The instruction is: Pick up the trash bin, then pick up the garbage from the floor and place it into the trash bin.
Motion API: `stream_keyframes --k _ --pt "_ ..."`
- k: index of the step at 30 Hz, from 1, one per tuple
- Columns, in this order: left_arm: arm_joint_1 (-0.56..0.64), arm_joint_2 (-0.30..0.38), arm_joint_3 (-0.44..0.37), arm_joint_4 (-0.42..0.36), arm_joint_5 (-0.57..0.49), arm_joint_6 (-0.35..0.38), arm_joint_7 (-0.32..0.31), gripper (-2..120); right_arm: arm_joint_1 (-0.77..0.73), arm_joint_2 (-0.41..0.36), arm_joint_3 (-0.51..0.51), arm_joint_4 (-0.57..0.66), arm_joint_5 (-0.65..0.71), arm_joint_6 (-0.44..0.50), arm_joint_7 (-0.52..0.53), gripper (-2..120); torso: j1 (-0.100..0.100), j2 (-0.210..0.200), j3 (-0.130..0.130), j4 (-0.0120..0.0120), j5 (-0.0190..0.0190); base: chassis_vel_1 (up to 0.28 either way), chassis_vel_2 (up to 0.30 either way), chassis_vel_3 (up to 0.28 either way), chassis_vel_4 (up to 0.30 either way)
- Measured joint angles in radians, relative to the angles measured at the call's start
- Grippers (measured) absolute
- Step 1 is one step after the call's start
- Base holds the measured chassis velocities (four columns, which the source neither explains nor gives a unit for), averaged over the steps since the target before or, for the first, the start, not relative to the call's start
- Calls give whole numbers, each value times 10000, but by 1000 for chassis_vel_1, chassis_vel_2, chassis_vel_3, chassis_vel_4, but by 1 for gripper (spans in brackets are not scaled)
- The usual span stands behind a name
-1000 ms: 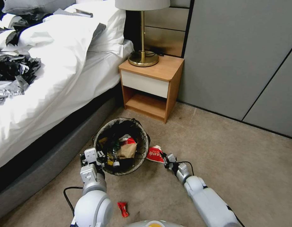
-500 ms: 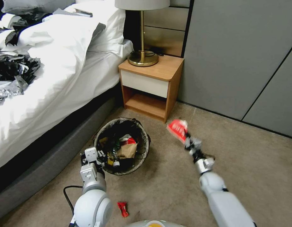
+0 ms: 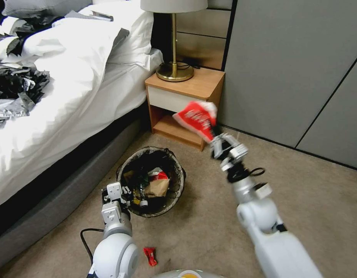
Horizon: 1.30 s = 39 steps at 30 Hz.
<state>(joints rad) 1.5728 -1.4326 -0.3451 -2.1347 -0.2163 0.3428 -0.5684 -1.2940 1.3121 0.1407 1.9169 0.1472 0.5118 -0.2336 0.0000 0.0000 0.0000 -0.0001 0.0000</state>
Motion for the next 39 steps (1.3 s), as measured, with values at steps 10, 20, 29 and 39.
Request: stream_keyframes --k 10,20,29,39 --pt "37 -19 70 -47 33 2 0 0 304 285 -1416 -2071 -718 313 33 0 0 0 0 2 -2 0 0 0 0" --pt "53 -69 129 -144 62 0 10 0 1092 660 -1330 -4078 -628 360 181 0 0 0 0 1 -1 0 0 0 0" --pt "95 -70 135 -256 80 -9 22 0 1241 718 -1475 -4417 -727 -58 614 3 0 0 0 1 0 0 0 0 0" --pt "86 -78 138 -270 80 -9 25 0 1168 707 -1621 -4371 -911 -110 656 35 -1 0 0 1 -1 0 0 0 0"
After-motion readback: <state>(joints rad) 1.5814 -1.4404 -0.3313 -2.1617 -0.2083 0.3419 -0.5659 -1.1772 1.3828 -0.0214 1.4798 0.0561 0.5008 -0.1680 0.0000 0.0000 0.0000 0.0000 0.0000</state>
